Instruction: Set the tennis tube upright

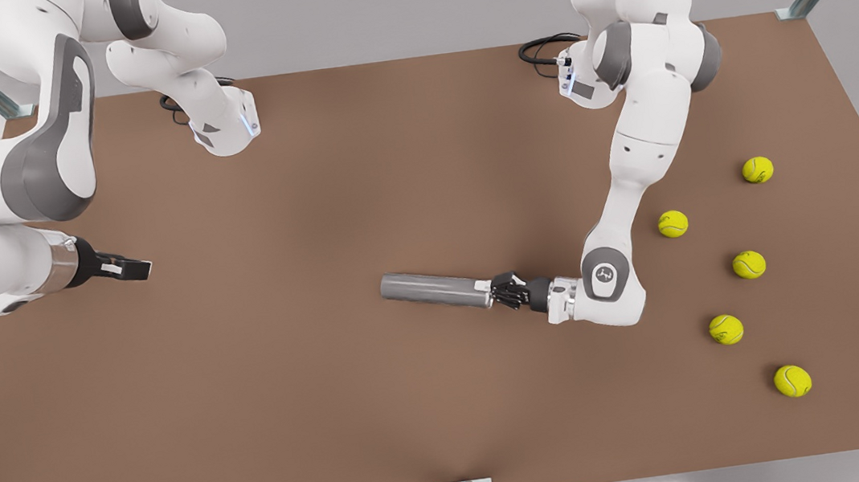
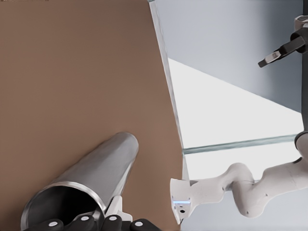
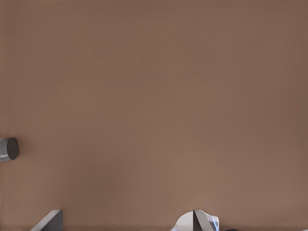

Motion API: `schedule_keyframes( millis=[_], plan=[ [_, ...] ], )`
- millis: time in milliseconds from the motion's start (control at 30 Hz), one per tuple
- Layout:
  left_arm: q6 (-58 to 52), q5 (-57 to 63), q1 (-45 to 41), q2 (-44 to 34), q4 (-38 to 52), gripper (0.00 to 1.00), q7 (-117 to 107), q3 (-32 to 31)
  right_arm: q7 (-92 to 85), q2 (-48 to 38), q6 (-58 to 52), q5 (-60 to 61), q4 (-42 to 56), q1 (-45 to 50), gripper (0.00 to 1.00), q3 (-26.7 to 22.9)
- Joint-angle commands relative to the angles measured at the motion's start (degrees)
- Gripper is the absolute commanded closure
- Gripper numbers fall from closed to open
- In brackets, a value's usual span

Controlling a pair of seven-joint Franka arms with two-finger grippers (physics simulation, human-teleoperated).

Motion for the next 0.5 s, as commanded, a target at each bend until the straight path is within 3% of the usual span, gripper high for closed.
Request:
schedule_keyframes(
  millis=[0,233,467],
  plan=[
    [-0.1,0.1,0.0,-0.3,0.0,0.79,-2.9,0.0,0.0,-0.1,-0.1,0.4,0.0,0.0,0.00,-0.2],
    [-1.9,3.9,-0.2,-6.6,-3.0,0.79,-8.2,1.6,0.1,-0.2,-0.3,0.9,-0.1,-0.1,0.00,-0.3],
    [-3.6,21.8,-0.3,-23.5,-5.3,0.79,-21.0,7.8,0.0,-0.2,-0.3,0.8,-0.1,-0.3,0.00,-0.3]
  ],
)
